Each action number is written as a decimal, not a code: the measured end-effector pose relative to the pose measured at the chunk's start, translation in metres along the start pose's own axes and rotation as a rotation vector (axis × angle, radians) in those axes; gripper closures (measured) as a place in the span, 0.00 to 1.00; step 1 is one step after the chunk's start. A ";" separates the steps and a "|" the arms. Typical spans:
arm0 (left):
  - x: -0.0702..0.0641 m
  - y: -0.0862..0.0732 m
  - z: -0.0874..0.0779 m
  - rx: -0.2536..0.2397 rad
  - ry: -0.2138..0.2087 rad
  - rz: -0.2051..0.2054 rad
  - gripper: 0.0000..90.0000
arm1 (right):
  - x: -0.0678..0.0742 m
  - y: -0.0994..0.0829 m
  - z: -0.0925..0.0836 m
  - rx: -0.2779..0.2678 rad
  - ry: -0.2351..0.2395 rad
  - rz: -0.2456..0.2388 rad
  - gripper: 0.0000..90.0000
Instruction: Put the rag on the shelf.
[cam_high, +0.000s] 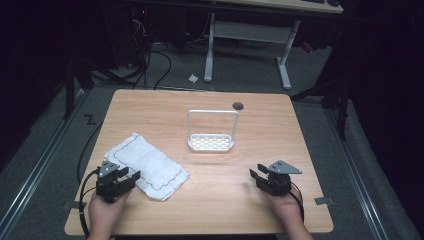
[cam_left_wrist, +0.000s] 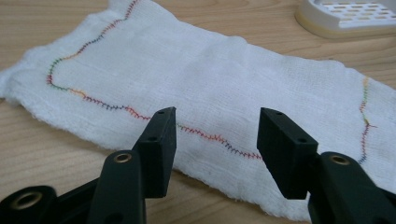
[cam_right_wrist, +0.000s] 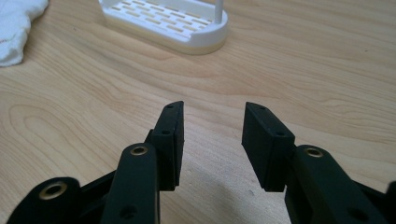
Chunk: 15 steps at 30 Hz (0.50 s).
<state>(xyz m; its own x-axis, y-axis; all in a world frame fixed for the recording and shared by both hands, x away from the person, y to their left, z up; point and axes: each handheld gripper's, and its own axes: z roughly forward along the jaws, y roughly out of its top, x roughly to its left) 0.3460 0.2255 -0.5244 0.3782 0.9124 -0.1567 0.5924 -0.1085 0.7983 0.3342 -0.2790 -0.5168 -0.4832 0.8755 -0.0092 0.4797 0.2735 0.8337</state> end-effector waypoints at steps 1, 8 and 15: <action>-0.001 0.000 0.000 0.001 0.003 0.005 0.52 | -0.001 0.000 0.001 0.004 0.007 0.000 0.66; -0.008 -0.002 0.009 0.047 -0.054 0.014 0.48 | 0.001 -0.005 0.003 0.025 0.049 -0.005 0.66; -0.033 0.008 0.010 0.060 -0.155 0.046 0.58 | 0.005 -0.002 0.006 0.025 0.052 -0.004 0.67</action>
<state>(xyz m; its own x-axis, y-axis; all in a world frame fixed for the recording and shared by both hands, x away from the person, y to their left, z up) 0.3454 0.1907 -0.5187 0.5083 0.8345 -0.2125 0.6118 -0.1763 0.7711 0.3351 -0.2731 -0.5221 -0.5225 0.8525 0.0168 0.4951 0.2873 0.8200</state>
